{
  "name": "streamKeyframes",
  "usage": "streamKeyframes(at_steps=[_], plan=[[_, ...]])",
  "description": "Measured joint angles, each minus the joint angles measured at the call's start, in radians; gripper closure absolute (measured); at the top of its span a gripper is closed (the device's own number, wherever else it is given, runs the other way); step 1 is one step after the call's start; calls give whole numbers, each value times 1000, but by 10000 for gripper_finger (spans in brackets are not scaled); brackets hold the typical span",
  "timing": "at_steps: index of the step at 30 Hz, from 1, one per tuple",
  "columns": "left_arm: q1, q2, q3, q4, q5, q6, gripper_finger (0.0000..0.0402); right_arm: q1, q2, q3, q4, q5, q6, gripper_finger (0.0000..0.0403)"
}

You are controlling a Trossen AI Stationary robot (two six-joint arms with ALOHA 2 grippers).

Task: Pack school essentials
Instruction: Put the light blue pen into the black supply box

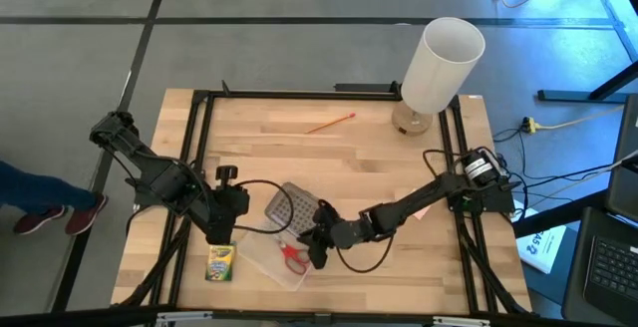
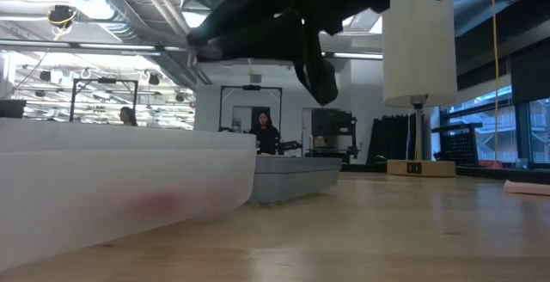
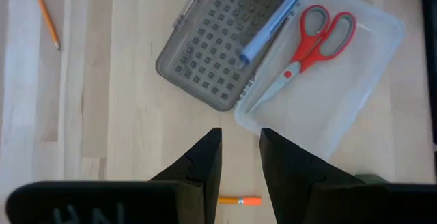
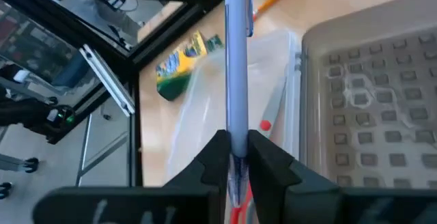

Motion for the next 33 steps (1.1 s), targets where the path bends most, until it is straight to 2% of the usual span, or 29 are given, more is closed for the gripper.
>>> streamKeyframes(at_steps=[12,20,33], plan=[[-4,0,0,60,-3,8,308,28,20,0,-1,3,26,357],[-4,0,0,60,-4,9,308,72,30,0,-25,125,76,357],[-3,0,0,78,-5,12,308,77,79,6,-12,115,116,357]])
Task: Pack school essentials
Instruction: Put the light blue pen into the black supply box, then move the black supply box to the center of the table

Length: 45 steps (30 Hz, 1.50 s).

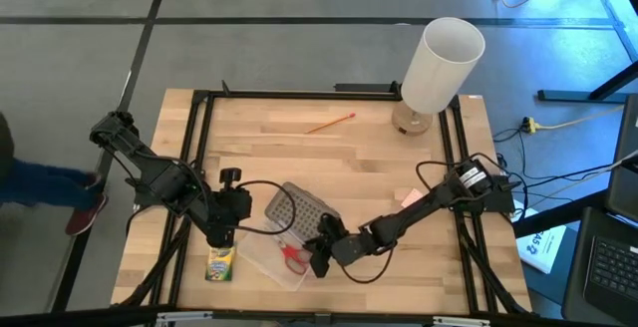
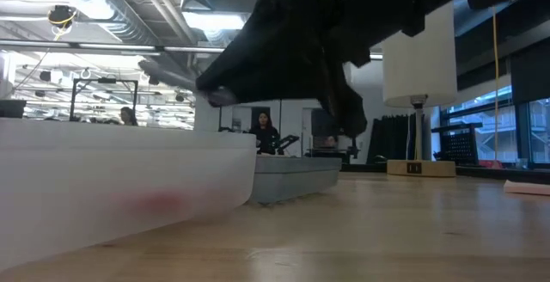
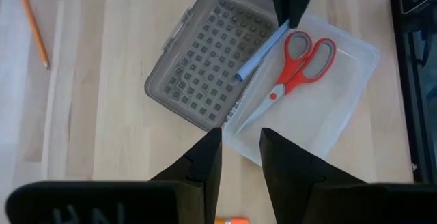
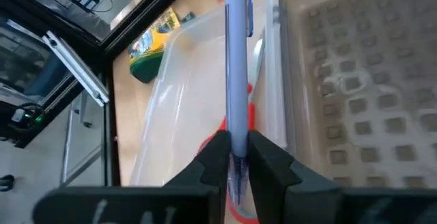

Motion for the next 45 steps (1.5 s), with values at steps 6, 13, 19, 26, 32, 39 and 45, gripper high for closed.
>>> streamKeyframes(at_steps=[6,13,19,26,32,39,45], plan=[[0,0,0,1,0,0,308,0,87,104,-30,-75,-60,357],[0,0,0,4,0,0,308,-8,121,204,-196,-121,-71,357],[0,0,0,4,0,0,308,-8,121,219,-265,-92,-68,357],[0,0,0,4,1,0,308,-8,121,219,-269,-93,-67,337],[0,0,0,5,28,23,308,-8,121,219,-268,-100,-66,332],[0,0,0,5,36,23,308,-9,121,219,-266,-100,-78,333],[0,0,0,5,36,23,308,-23,103,218,-261,-93,-164,333]])
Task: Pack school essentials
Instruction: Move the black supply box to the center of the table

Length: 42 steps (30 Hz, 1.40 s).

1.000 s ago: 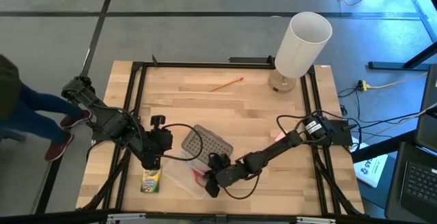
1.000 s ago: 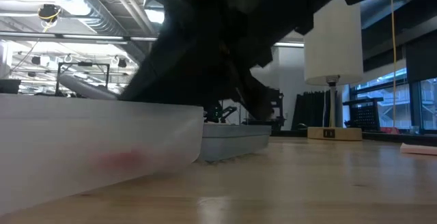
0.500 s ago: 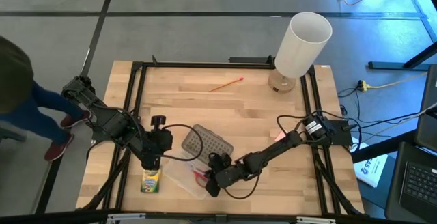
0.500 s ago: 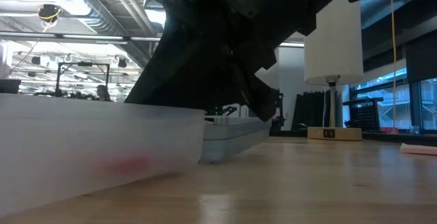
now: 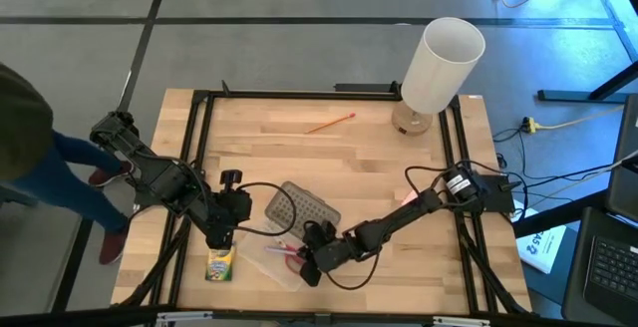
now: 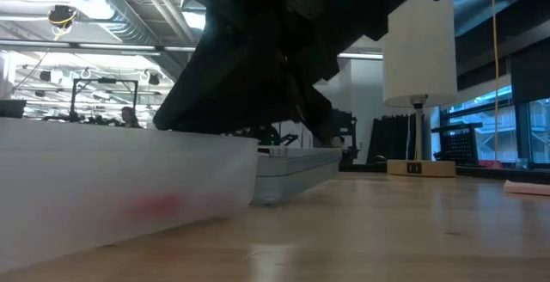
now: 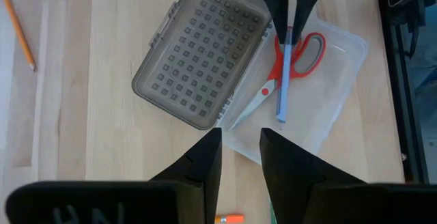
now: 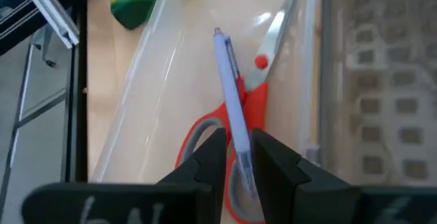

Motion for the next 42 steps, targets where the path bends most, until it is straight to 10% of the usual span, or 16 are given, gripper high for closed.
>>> streamKeyframes(at_steps=[42], plan=[[0,0,0,3,-9,2,308,-292,-47,0,-427,30,-401,344]])
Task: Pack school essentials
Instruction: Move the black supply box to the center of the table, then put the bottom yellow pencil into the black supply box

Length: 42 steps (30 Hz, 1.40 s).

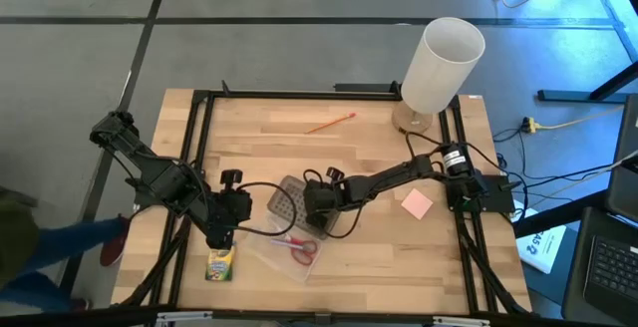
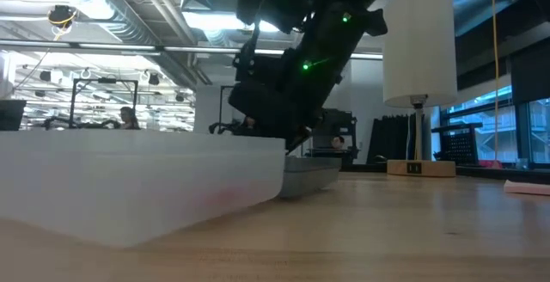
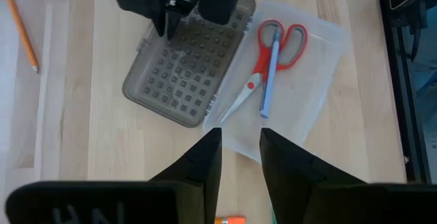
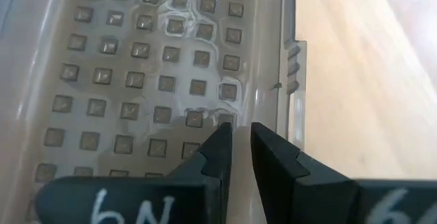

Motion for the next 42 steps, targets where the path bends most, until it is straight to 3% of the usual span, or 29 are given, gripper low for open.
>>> streamKeyframes(at_steps=[8,26,34,42], plan=[[0,0,0,0,0,-4,308,-59,0,0,-11,2,-124,344],[0,0,0,0,-38,-13,308,-186,0,0,-40,142,-374,344],[0,0,0,-3,-48,-156,308,-179,-58,0,-44,138,-394,344],[-1,0,0,-50,-62,-408,308,-125,-196,2,-51,97,-394,344]])
